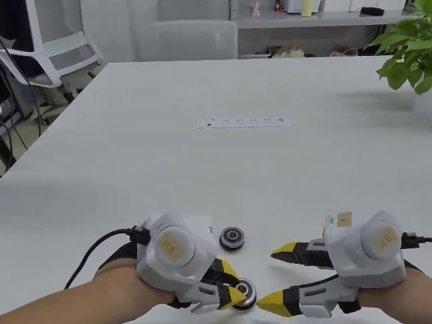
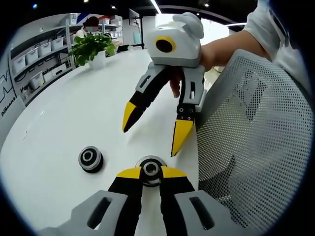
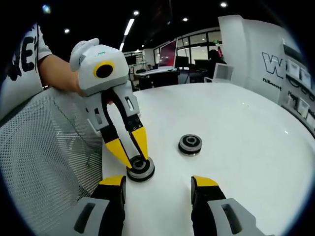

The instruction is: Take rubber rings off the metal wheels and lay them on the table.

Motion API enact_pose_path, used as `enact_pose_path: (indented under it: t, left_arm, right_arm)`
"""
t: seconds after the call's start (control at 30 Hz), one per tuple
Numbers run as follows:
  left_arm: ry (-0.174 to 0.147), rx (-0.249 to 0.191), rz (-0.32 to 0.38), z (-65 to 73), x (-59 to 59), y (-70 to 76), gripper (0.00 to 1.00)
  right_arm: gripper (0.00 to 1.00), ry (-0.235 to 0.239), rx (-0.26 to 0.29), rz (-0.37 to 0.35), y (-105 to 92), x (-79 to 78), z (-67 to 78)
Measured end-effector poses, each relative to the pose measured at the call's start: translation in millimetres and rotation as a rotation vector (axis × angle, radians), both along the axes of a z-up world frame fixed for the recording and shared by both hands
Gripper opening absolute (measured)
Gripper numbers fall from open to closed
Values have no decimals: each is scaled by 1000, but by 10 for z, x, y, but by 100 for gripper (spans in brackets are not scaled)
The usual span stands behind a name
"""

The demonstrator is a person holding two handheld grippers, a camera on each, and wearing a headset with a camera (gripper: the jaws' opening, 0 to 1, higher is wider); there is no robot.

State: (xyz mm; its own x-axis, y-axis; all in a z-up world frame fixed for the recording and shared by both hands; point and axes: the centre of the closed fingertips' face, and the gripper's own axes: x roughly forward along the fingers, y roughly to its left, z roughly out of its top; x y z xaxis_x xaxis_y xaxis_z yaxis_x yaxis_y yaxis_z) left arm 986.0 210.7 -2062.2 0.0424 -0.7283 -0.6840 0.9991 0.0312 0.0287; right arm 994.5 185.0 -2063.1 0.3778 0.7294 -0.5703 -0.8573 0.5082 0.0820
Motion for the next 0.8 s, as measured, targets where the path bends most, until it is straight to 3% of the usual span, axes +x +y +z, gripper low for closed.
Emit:
enact_pose_path:
  t: [0.8]
  left_arm:
    - [1, -17, 9, 4, -2, 3, 7]
  right_arm:
    - [34, 29, -39, 182, 311, -118, -56]
